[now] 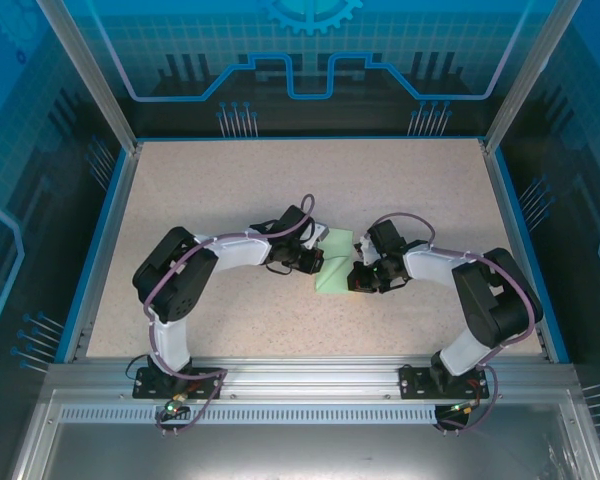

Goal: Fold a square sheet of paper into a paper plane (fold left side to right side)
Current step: Fold the triangle a second time at the center of the table.

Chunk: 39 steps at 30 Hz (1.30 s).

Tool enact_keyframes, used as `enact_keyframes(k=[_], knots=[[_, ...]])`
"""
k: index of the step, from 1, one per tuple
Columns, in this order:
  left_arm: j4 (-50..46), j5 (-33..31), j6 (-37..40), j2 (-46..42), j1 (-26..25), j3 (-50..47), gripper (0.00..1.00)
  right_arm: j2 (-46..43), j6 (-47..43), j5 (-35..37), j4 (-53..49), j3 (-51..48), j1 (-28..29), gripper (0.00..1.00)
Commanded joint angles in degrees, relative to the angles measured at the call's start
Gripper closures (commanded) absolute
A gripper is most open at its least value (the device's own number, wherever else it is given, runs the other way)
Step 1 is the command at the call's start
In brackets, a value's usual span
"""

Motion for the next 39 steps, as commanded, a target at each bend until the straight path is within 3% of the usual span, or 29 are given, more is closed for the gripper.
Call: enact_keyframes(k=[1, 20, 27, 31, 39], knots=[[-1.6, -0.7, 1.8, 1.3, 0.5, 1.7, 0.96, 1.8, -0.8, 2.6, -4.0, 0.0, 0.9, 1.00], [-1.3, -0.2, 1.6, 4.5, 0.5, 2.2, 0.96, 1.5, -1.2, 2.1, -4.1, 0.4, 1.0, 1.00], [-1.4, 0.3, 1.5, 4.7, 0.5, 1.6, 0.96, -4.9, 1.7, -9.4, 4.6, -2.0, -3.9, 1.00], [-0.9, 0.5, 1.2, 4.6, 0.4, 0.9, 0.96, -4.4, 6.2, -12.8, 11.3, -0.7, -4.1, 1.00], [-0.6, 0.7, 1.0, 4.7, 0.4, 0.8, 0.96, 2.6, 9.7, -11.2, 14.4, 5.9, -2.0, 1.00]])
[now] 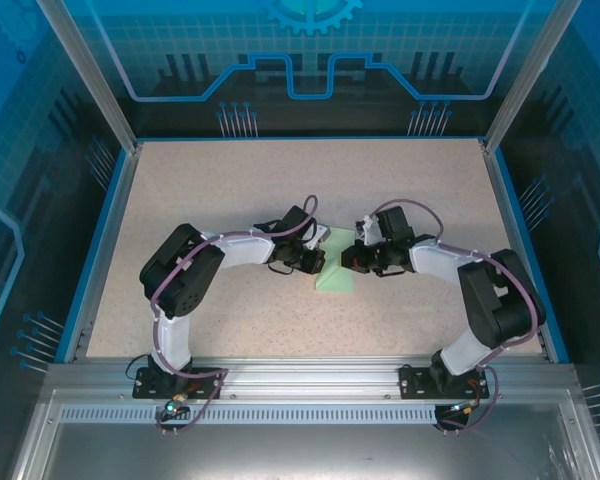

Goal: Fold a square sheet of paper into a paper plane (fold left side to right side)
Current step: Fold the triangle a second time at the center of the table.

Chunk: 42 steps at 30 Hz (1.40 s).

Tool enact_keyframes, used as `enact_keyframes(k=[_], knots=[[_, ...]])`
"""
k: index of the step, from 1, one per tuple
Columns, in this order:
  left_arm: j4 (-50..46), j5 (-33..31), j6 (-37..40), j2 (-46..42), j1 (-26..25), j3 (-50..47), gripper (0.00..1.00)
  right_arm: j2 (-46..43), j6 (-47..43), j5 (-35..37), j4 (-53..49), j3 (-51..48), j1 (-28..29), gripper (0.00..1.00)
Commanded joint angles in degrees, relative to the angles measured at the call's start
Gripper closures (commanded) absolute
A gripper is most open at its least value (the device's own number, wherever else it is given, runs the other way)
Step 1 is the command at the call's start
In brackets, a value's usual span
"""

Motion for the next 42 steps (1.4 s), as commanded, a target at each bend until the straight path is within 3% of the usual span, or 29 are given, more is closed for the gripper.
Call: enact_keyframes(k=[1, 14, 36, 42], knots=[[-1.1, 0.4, 0.4, 1.8, 0.4, -0.5, 0.96, 3.3, 1.9, -0.7, 1.8, 3.6, 1.8, 1.00], [-1.2, 0.8, 0.4, 2.3, 0.2, -0.3, 0.96, 9.8, 0.1, 2.2, -2.9, 7.0, 3.6, 1.00], [-2.5, 0.7, 1.2, 2.8, 0.0, 0.8, 0.93, 11.3, -4.2, 9.4, -10.8, 6.2, 3.7, 1.00], [-3.0, 0.2, 1.0, -0.3, 0.0, 0.4, 0.84, 11.8, -4.4, 10.1, -11.0, 5.8, 3.7, 1.00]])
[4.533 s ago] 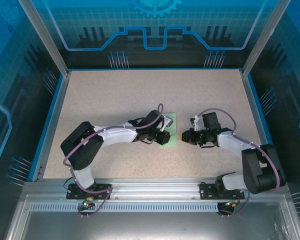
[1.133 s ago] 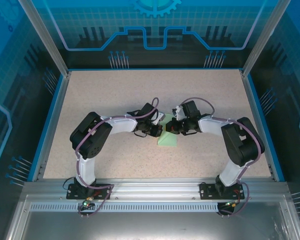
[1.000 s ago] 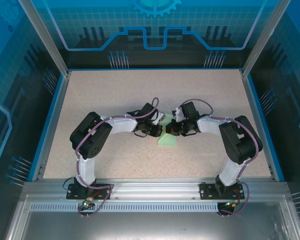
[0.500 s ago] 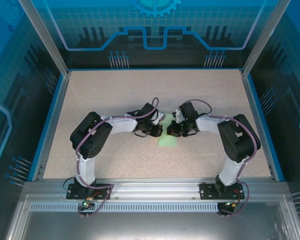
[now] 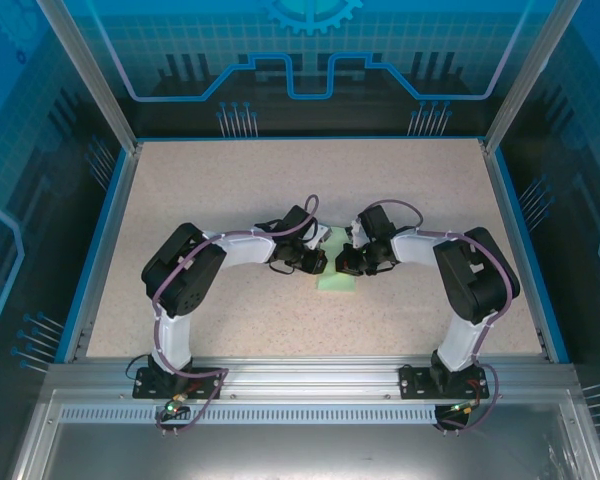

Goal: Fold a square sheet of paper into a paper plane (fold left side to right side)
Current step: Fold the triangle a second time at the center of the table.

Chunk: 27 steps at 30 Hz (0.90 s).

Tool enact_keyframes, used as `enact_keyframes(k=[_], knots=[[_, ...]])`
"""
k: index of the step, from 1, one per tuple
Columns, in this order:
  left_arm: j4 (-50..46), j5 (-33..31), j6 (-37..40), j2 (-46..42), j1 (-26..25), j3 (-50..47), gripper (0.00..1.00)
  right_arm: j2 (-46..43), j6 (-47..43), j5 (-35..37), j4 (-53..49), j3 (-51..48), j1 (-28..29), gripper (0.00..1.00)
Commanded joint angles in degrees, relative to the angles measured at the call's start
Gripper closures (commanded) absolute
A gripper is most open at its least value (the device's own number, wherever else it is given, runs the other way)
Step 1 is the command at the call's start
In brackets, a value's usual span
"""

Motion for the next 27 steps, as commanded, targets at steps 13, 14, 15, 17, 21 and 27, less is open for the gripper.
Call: enact_keyframes(k=[13, 14, 15, 17, 21, 27], knots=[[-2.6, 7.6, -1.7, -14.8, 1.0, -6.5, 0.73, 1.9, -0.4, 3.2, -3.7, -1.5, 0.9, 1.00], [-1.1, 10.4, -2.7, -14.5, 0.9, -7.3, 0.73, 1.9, -0.4, 3.2, -3.7, -1.3, 1.0, 1.00], [0.2, 12.9, -3.7, -14.3, 0.9, -8.0, 0.73, 2.0, -0.5, 3.2, -3.7, -1.3, 1.0, 1.00], [3.7, 16.7, -5.9, -13.5, 0.8, -9.4, 0.73, 2.2, -0.4, 3.2, -3.7, -1.3, 1.1, 1.00], [8.1, 20.2, -9.0, -10.9, 0.7, -10.2, 0.73, 2.1, -0.4, 3.3, -3.8, -1.2, 1.3, 1.00], [9.8, 23.6, -10.4, -6.1, 0.4, -8.7, 0.73, 1.9, -0.7, 3.6, -4.5, -1.1, 1.4, 1.00]])
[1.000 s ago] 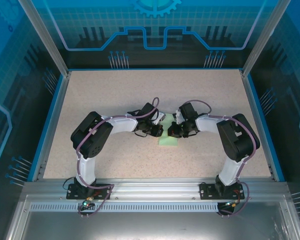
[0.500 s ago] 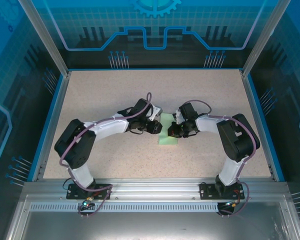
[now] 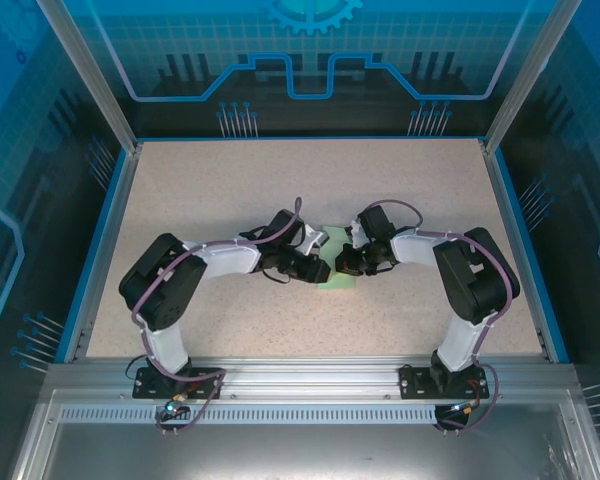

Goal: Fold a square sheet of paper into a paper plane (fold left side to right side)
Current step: Fold the triangle a second time at the center of the table.

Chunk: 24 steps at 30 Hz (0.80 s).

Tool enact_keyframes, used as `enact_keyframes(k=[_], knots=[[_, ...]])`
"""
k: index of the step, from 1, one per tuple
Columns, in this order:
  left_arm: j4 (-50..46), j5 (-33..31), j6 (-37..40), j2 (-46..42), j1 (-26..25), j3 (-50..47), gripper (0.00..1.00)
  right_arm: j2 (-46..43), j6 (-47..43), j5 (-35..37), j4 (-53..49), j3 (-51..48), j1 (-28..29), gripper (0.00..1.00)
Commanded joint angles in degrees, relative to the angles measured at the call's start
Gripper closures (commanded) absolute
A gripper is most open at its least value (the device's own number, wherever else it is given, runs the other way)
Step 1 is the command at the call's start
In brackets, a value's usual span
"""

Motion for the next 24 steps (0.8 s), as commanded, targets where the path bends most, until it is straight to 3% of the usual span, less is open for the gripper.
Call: enact_keyframes(k=[1, 24], knots=[[2.3, 4.4, -1.7, 2.2, -0.3, 0.8, 0.73, 1.9, -0.8, 3.0, -4.7, -1.0, 1.0, 1.00], [-0.8, -2.6, 0.6, 5.1, -0.3, -0.9, 0.74, 2.1, -1.9, 4.7, -7.0, -1.0, 1.2, 1.00]])
